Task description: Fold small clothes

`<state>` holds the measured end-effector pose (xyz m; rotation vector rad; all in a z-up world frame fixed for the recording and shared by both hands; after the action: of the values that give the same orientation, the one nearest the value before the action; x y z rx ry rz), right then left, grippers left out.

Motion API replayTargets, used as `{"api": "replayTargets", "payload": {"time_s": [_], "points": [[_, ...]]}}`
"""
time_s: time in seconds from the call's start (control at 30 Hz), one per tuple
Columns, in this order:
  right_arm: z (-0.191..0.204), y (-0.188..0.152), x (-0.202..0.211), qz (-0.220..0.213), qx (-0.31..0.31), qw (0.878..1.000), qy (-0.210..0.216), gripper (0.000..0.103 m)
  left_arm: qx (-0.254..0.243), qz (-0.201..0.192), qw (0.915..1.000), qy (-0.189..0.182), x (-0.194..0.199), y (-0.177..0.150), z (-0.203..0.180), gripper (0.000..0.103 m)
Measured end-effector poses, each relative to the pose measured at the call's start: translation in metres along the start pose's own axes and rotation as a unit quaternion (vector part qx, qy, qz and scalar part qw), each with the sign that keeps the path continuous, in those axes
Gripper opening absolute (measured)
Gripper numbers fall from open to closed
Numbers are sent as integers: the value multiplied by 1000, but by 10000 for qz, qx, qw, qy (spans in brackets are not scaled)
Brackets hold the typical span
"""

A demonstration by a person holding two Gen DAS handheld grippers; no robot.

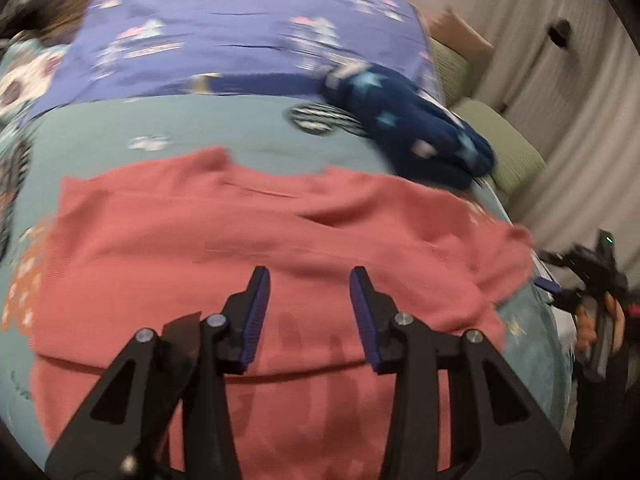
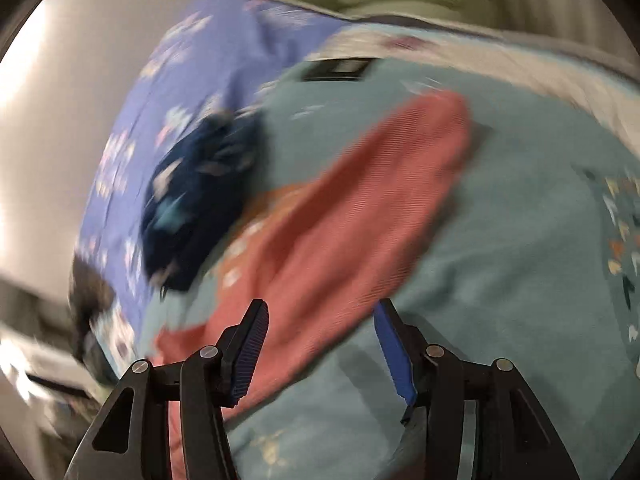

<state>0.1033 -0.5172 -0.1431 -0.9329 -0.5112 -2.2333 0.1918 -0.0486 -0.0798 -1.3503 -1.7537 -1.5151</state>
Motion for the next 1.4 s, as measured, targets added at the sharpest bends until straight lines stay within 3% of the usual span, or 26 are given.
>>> {"api": "replayTargets", "payload": {"time_s": [0.13,0.27,0.43,0.53,0.57,0.6,0.63,0.67,0.77,0.83,0.93,1.03,1.13,1.23,1.3,1.4], "points": [[-15,4,-10,-2,-223,9985,499,60,-274,123,9995,-106,-11,2,-30,43],[-16,17,-13,-92,-356,9945,985,70,-274,203,9993,-165,-20,3,-43,43],[-25,31,-14,-734,-739,9854,1347,70,-180,328,9992,-159,-27,-1,-44,43],[-21,35,-12,-953,-620,9844,1344,70,-99,309,9994,-135,-26,-2,-40,43],[-20,36,-12,-990,-591,9822,1480,58,-62,299,9994,-141,-26,-2,-38,43],[-19,37,-11,-969,-570,9810,1580,30,-9,281,9995,-156,-24,-2,-36,43],[-18,37,-8,-926,-523,9812,1609,16,25,264,9995,-166,-24,-2,-34,43],[-14,37,-6,-923,-431,9824,1565,9,72,236,9995,-178,-22,-3,-31,43],[19,30,13,-1218,280,9854,1156,9,159,186,9995,-198,-19,-3,-25,43],[56,18,26,-1475,989,9805,845,9,212,173,9994,-210,-18,-3,-22,43],[120,-17,34,-1595,2151,9616,608,9,313,134,9991,-244,-15,-3,-16,43],[181,-75,21,-1363,3408,9287,524,10,461,73,9986,-256,-12,-4,-5,44],[220,-140,-19,-570,4567,8871,349,13,665,62,9974,-264,-11,-5,9,43],[225,-193,-63,522,5286,8472,94,26,947,91,9946,-413,-10,-11,27,44],[214,-209,-76,861,5436,8349,-82,34,1005,161,9934,-535,-9,-14,32,45],[195,-208,-73,1078,5296,8414,-14,49,1012,198,9917,-774,-8,-17,36,58]]}}
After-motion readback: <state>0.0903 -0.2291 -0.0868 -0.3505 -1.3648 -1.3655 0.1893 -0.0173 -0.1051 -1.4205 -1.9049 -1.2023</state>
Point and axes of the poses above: each gripper's, at about its wrist camera, not at the fingertips, and x roughly against the way its jaws point, z to its left, y to its top, the point moved 1 cm from there along -x, roughly the way its jaws point, and after that the axes turned 12 degrees about z, right-handed, at the moved point
